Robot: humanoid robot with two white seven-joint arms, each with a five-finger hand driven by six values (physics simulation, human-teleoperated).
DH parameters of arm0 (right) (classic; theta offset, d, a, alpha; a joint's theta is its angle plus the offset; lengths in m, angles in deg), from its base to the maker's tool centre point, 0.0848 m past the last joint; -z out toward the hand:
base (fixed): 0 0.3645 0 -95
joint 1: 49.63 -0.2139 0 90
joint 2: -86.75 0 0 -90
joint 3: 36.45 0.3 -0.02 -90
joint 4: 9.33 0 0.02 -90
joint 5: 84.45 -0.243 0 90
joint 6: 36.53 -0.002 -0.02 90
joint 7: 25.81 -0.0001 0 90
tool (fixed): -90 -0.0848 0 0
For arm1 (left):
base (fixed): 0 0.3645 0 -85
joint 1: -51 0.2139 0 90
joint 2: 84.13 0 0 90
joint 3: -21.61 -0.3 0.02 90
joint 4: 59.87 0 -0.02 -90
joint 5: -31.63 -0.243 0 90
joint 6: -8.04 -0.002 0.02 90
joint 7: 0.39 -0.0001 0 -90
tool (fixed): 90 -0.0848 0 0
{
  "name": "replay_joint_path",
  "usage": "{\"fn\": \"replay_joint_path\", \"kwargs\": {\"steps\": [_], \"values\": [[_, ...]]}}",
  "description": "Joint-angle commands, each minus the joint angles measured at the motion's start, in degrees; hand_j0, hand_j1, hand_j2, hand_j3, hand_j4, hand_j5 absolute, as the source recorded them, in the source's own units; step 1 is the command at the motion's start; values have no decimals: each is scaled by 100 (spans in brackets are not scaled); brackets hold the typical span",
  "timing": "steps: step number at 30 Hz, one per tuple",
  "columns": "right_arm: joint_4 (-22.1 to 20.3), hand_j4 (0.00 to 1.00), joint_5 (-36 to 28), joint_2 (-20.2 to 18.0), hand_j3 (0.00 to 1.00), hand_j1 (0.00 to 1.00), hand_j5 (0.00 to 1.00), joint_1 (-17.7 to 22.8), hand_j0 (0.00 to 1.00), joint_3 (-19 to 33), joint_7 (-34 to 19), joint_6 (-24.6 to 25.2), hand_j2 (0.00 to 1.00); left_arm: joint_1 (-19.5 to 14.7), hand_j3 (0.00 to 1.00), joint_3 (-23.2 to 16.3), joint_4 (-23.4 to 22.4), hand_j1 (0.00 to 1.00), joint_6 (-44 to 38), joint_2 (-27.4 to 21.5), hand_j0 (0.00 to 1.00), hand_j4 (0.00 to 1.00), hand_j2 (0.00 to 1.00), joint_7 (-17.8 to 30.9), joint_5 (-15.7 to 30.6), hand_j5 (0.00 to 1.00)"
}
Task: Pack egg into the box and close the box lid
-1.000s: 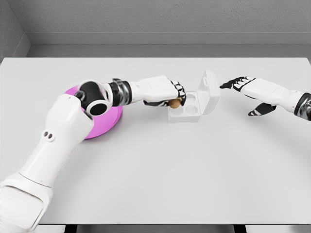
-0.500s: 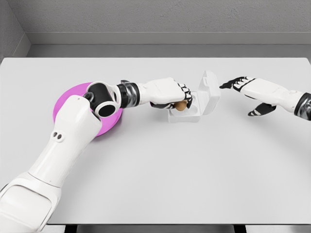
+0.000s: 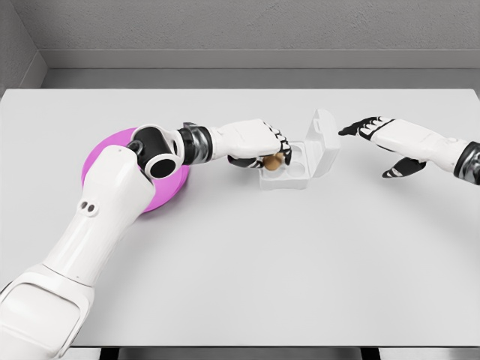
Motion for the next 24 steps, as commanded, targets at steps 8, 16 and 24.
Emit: {"fn": "replay_joint_path", "kwargs": {"steps": [8,16,24], "values": [[-69,100,-35,-4,100,100,100,0,100,2,9,3,100,-44,81,33,33,81,-17,9,81,81,81,-3,72,81],[-87,100,-35,-12,100,100,100,0,100,2,9,3,100,17,91,235,244,91,-17,-52,91,91,91,-3,309,91],[-297,100,-53,-4,100,100,100,-44,100,-174,26,-14,100,896,100,999,1869,100,-17,-1977,100,100,100,-3,2480,100]]}}
